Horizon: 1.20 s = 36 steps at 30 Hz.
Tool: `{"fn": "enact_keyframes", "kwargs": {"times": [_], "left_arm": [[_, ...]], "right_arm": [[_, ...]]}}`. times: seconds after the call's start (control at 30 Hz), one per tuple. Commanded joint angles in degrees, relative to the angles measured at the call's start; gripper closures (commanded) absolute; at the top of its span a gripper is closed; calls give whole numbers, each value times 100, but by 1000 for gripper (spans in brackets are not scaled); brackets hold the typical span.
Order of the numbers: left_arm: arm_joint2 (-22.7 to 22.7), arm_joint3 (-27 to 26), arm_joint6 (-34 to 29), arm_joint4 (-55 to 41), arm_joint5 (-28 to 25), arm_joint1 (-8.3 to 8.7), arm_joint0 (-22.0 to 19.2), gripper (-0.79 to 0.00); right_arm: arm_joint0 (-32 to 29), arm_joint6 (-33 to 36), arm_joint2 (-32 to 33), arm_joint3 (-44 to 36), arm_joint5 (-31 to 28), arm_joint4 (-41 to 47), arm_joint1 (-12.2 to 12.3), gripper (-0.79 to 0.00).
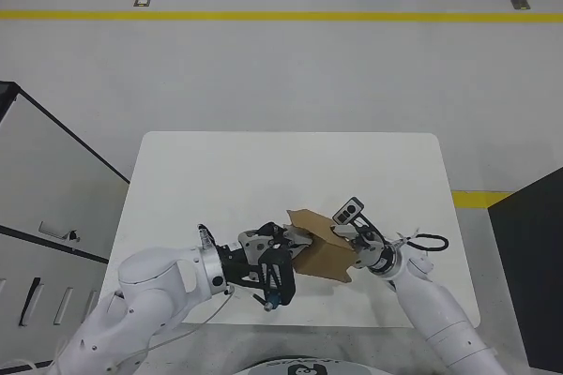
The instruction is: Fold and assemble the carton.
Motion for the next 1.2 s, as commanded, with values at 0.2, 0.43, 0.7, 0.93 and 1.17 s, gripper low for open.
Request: {"fn": "enact_keyframes", "kwargs": {"times": [0.2, 0.43, 0.7, 0.93, 1.17], "left_arm": [[-125, 0, -22, -115, 122, 2, 45, 0], [-193, 0, 29, -176, 72, 11, 69, 0], [-124, 0, 79, -22, -27, 19, 55, 0], [-293, 0, 25, -162, 145, 20, 91, 0], [-405, 0, 56, -231, 119, 29, 127, 0]], "right_arm": [[-17, -25, 1, 4, -31, 21, -1, 0], [-13, -50, -5, 4, -33, 33, -4, 0], [12, -65, -62, -25, -22, 20, -14, 0], [36, -97, -71, 5, -37, 31, -20, 0], [51, -102, -74, 27, -35, 58, -25, 0]]}}
